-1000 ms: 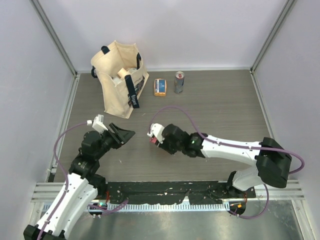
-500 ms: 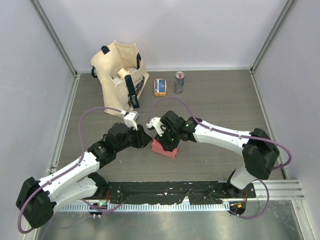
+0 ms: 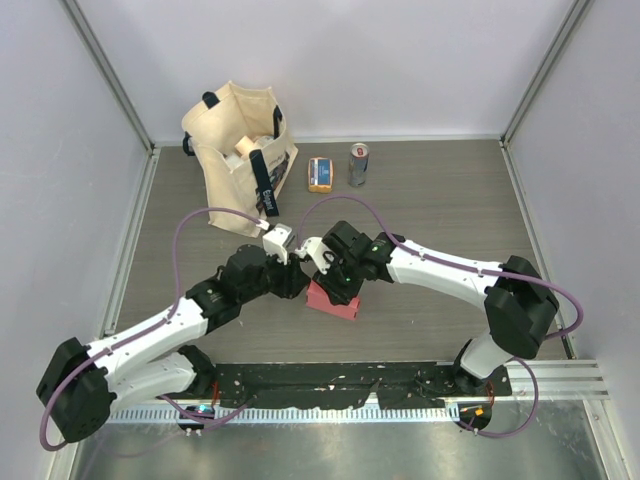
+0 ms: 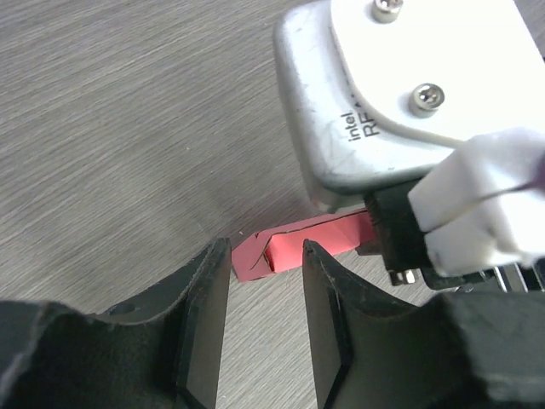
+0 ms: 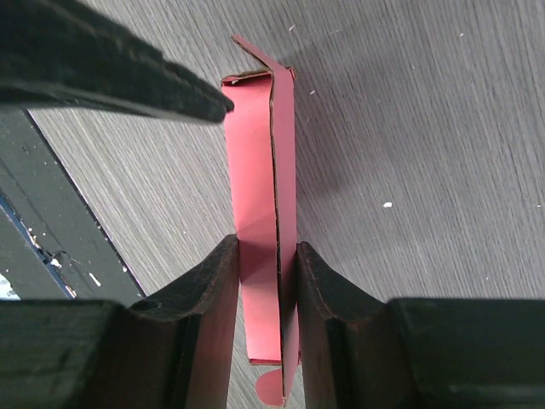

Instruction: Fold the paper box

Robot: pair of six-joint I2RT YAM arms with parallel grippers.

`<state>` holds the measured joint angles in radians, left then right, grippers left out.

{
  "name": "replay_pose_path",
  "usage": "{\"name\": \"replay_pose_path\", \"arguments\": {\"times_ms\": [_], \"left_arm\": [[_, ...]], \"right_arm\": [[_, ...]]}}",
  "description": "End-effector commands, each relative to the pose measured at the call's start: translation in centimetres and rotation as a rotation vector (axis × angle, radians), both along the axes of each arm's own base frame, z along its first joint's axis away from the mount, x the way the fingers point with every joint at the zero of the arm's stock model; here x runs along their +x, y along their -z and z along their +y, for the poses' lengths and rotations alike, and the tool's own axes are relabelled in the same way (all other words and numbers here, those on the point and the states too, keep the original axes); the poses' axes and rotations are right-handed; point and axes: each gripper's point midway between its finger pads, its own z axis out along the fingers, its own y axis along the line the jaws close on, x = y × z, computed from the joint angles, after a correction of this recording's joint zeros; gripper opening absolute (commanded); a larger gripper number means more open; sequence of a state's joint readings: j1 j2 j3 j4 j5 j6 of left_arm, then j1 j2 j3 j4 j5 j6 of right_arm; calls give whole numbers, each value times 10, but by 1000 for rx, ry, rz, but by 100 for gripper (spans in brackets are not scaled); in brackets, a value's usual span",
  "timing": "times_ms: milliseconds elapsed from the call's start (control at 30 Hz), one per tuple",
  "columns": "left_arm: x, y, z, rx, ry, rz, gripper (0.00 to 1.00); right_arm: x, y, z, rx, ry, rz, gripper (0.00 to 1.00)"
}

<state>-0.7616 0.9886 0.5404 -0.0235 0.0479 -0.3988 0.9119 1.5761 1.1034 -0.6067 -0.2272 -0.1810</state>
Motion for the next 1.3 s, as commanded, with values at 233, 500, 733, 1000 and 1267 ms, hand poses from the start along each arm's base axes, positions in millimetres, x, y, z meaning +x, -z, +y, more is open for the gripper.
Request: {"name": "replay_pose_path", "arguments": {"times_ms": [233, 500, 733, 1000, 1267], "left_arm": [[7, -11, -21, 20, 62, -70, 32], [-3, -8, -17, 7, 49, -49, 36], [-9, -16, 16, -129, -105, -123, 41], [-3, -20, 4, -129, -68, -143, 41], [6, -15, -13, -140, -36, -143, 30]], "right_arm": [[3, -9, 5, 27, -10, -12, 22], [2, -5, 6, 30, -6, -1, 21], [1, -6, 6, 41, -4, -2, 21], [1, -9, 7, 50, -6, -6, 21], [0, -14, 6, 60, -4, -14, 21]]}}
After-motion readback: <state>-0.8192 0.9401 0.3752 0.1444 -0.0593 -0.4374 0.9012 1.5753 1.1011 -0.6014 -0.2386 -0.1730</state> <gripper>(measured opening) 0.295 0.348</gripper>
